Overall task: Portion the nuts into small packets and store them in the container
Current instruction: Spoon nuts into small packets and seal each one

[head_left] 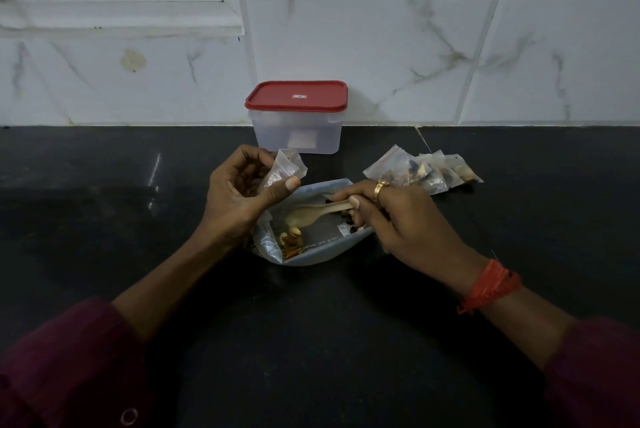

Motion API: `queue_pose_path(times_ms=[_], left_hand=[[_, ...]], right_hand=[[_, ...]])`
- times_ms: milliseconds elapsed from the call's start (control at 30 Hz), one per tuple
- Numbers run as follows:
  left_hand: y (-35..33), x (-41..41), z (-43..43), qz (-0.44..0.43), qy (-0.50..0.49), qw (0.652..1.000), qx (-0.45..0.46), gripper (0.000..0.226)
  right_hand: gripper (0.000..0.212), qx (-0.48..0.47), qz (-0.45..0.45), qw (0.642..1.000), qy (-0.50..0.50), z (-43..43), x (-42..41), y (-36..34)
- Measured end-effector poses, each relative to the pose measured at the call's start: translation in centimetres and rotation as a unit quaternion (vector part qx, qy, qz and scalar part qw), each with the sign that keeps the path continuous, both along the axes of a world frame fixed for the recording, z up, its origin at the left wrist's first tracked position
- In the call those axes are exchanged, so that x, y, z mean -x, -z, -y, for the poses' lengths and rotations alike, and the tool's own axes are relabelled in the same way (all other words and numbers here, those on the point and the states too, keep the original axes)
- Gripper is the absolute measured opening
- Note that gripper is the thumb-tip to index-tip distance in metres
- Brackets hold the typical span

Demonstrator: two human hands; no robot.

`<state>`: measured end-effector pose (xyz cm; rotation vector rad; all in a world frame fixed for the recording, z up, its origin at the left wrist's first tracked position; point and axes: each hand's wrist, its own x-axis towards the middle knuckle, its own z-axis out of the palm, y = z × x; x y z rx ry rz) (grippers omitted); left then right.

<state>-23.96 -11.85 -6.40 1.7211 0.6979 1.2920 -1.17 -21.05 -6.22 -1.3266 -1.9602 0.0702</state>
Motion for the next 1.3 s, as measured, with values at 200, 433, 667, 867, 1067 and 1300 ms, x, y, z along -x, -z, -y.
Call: queue_pose_path(times_ms=[200, 433, 667, 867, 1067, 1300], left_hand=[[0.5, -0.7, 0.5, 0.011, -0.022, 1.0, 0.01, 0.043], [0.5, -0.9, 0.8, 0.019, -0.018, 1.0, 0.015, 0.048], [0.5, -1.1, 0.9, 0.022, -0.011, 1.0, 0.016, 0.047], [0.5, -1.1, 0.9, 0.022, -0.007, 1.0, 0.015, 0.048], [0.5, -1.1, 1.0, 0.026, -0.008, 1.0, 0.01, 0.052], [0.6, -1.1, 0.7, 0.026, -0.011, 1.0, 0.012, 0.046]], right_hand=[[0.027, 0.027, -0.003, 1.0, -0.001, 0.1, 0.2, 0.5], [0.026, 0.049, 0.009, 0.999, -0.014, 0.4, 0.2, -0.2], [0.022, 0.108, -0.05, 0.993, -0.013, 0.9, 0.7, -0.4], [0.023, 0.195, -0.13, 0.972, -0.019, 1.4, 1.2, -0.4], [0.023, 0.273, -0.22, 0.936, -0.015, 1.4, 1.6, -0.3], [0.025, 0.315, -0.282, 0.906, 0.023, 1.3, 1.8, -0.2]])
